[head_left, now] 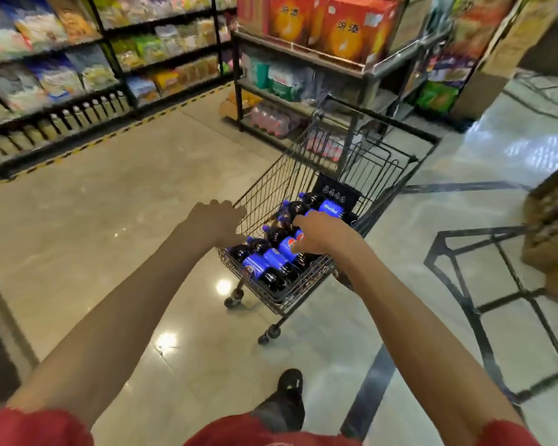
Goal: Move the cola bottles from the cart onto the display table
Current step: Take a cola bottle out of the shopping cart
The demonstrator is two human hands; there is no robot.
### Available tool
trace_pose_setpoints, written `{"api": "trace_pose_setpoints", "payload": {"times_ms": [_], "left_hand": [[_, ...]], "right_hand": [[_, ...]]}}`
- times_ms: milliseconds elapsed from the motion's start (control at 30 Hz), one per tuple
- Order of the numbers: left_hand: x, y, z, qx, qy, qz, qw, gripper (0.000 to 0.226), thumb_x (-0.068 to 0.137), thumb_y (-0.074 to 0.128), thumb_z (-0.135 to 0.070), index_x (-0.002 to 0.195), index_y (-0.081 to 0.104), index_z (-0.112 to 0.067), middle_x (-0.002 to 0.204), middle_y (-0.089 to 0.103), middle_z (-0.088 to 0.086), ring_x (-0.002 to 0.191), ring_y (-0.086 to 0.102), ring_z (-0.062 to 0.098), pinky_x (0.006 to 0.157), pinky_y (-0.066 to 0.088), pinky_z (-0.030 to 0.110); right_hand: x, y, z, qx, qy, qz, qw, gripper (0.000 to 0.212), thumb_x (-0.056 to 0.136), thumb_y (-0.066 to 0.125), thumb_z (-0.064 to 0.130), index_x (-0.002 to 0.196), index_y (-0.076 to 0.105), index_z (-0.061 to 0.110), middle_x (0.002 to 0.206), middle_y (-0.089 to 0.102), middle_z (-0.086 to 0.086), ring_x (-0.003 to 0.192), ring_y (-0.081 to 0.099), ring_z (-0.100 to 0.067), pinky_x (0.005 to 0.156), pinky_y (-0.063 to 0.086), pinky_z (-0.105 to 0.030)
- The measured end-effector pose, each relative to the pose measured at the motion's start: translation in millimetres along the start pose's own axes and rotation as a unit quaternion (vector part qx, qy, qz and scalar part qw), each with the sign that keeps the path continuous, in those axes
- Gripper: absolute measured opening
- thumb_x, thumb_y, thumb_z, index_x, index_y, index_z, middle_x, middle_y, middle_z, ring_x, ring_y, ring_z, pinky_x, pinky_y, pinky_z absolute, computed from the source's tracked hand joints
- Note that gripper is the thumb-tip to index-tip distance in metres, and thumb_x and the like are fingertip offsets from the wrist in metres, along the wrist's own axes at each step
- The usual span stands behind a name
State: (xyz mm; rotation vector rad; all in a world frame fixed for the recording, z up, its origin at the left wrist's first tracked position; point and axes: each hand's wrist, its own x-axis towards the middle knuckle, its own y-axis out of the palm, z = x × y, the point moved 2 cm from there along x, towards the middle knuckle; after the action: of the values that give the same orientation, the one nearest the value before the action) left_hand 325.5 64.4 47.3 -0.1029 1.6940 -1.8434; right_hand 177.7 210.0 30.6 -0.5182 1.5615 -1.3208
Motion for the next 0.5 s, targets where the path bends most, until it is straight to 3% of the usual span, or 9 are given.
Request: {"api": "trace_pose_setpoints", "payload": {"times_ms": [133,333,500], "left_hand": [[51.6,-13.0,-32.9,0.011,0.036,-0.004,0.999,0.059,0.097,0.053,-0.055,0.144,0.041,-0.023,0.135,0.053,0.009,0.123,0.053,0.03,0.092,0.045,0.04],[129.0,-38.9,-71.5,-0.005,0.06,-0.006,0.998,0.058,0.097,0.053,-0.055,0.144,0.041,-0.022,0.135,0.053,0.008,0.122,0.054,0.03,0.08,0.042,0.037],[175.6,-55.5,-98.7,-0.04,0.081,-0.05,0.995,0.05,0.1,0.052,-0.049,0.139,0.045,-0.019,0.122,0.057,0.007,0.113,0.057,0.028,0.076,0.041,0.034]], "right_hand": [[15.6,-1.3,-47.3,-0.017,0.025,0.007,1.0,0.062,0.093,0.065,0.049,0.14,0.048,0.012,0.141,0.05,-0.013,0.125,0.053,-0.035,0.096,0.05,-0.045],[51.3,-21.7,-112.6,-0.022,0.04,0.012,0.999,0.066,0.093,0.063,0.052,0.145,0.045,0.016,0.144,0.048,-0.011,0.131,0.048,-0.033,0.101,0.047,-0.044],[82.6,-19.8,-159.2,-0.006,0.042,0.032,0.999,0.071,0.093,0.064,0.051,0.151,0.04,0.018,0.147,0.046,-0.011,0.132,0.047,-0.033,0.101,0.047,-0.045]]}}
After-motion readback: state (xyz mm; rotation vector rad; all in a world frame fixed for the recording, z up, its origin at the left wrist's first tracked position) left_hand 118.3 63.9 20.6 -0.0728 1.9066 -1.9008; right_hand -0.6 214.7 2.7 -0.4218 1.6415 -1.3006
